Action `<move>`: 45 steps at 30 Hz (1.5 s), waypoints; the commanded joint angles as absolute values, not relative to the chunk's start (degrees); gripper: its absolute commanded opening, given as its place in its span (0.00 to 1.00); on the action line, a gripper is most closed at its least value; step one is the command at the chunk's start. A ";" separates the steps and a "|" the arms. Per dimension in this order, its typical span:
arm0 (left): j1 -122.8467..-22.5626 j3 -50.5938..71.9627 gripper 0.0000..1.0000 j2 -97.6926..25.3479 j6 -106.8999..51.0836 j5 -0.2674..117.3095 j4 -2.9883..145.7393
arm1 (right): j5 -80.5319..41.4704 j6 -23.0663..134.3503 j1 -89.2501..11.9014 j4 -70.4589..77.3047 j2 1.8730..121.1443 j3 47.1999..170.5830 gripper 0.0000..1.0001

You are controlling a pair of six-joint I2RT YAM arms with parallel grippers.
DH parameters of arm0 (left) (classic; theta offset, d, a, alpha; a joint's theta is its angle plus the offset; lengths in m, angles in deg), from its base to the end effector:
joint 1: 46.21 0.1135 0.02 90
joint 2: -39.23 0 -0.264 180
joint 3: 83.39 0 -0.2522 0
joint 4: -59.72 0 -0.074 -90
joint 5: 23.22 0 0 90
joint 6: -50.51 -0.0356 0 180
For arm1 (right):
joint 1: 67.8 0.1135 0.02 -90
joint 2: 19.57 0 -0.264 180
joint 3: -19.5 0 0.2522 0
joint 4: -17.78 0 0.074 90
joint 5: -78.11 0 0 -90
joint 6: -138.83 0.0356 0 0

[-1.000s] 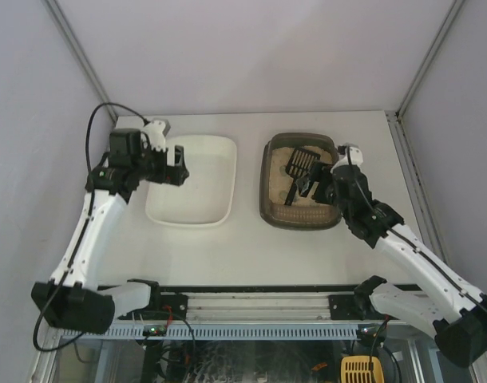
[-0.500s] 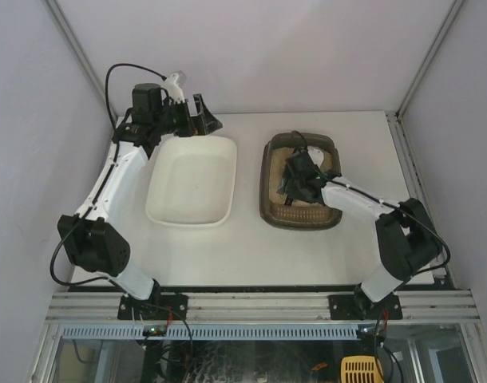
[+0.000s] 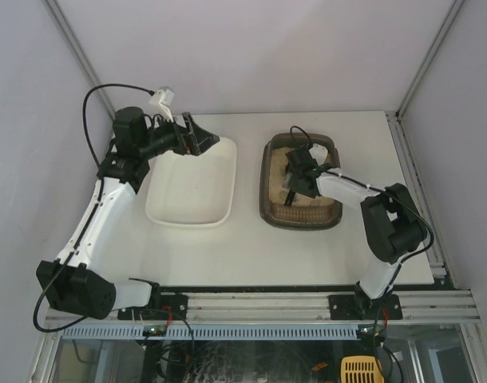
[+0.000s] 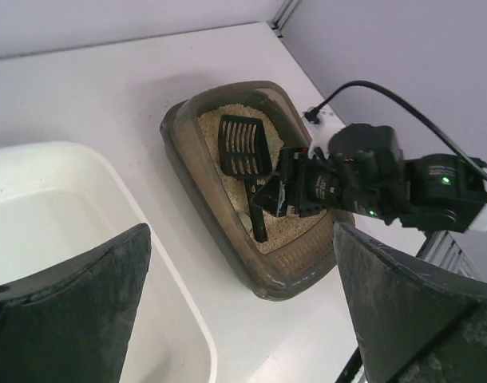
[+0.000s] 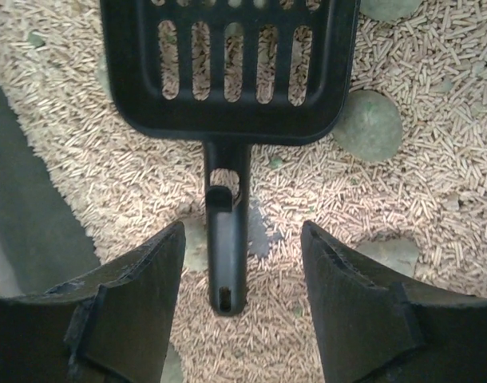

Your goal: Clean the litter box

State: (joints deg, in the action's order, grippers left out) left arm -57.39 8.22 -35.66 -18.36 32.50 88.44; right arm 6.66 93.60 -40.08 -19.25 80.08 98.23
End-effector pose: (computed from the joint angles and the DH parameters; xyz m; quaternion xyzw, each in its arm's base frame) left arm 0.2867 -0.0771 0.4001 0.1124 0.7719 -0.3864 0.4922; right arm 0.3213 0.1560 0.1924 0.1846 0.9315 0.0361 0.3113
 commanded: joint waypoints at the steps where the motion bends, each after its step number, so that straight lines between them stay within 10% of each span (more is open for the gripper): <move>1: -57.45 10.98 1.00 -32.74 -21.56 30.90 83.78 | 6.45 93.39 -41.29 -16.34 83.06 100.69 0.58; 9: -57.44 9.19 1.00 -34.88 -22.66 31.12 83.89 | 5.96 92.84 -41.68 -12.52 86.16 102.02 0.50; 17: -57.38 1.79 1.00 -45.80 -21.41 28.26 84.24 | 4.90 91.54 -41.44 -13.80 87.01 103.66 0.00; 45: -71.33 -26.17 1.00 -83.86 -1.54 20.72 85.17 | -11.04 78.73 -38.66 -24.92 65.56 101.59 0.00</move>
